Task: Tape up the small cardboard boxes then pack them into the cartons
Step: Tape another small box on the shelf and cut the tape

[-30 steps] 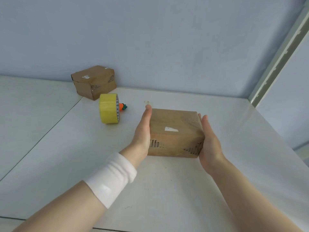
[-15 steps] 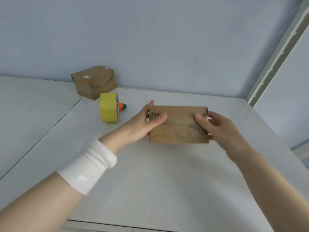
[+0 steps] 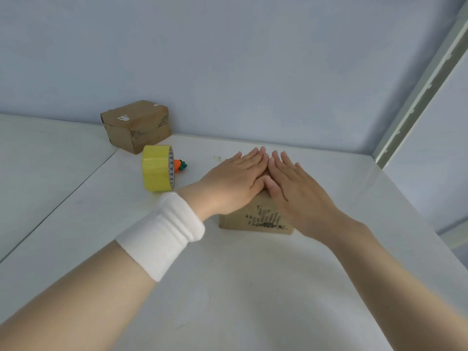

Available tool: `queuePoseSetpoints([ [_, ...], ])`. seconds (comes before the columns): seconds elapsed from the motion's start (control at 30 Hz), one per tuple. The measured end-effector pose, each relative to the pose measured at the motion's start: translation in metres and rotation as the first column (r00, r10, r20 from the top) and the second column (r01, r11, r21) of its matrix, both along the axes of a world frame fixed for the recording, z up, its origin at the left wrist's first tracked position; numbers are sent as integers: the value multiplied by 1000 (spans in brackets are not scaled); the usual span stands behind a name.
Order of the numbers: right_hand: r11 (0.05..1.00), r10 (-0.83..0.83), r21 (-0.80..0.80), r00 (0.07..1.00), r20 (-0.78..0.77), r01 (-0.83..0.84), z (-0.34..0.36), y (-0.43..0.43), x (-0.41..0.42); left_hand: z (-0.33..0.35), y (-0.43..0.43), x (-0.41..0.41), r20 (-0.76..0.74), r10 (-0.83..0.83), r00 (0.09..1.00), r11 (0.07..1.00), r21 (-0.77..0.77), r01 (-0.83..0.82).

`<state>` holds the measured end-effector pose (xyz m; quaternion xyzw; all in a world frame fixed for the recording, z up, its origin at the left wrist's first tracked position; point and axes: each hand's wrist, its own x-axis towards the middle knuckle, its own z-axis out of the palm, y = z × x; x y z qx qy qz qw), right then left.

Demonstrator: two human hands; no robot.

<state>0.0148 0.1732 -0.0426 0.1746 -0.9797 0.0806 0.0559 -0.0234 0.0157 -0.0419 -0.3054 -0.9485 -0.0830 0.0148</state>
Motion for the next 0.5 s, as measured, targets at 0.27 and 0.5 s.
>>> queuePoseSetpoints([
  [0.27,995,85,41,981,176,-94,13,8,0,12,1,-3,130,-37,991,993,-104,51],
  [0.5,966,140,211,988,70,-152,5,12,-7,3,2,-3,49,-34,998,993,-113,40],
])
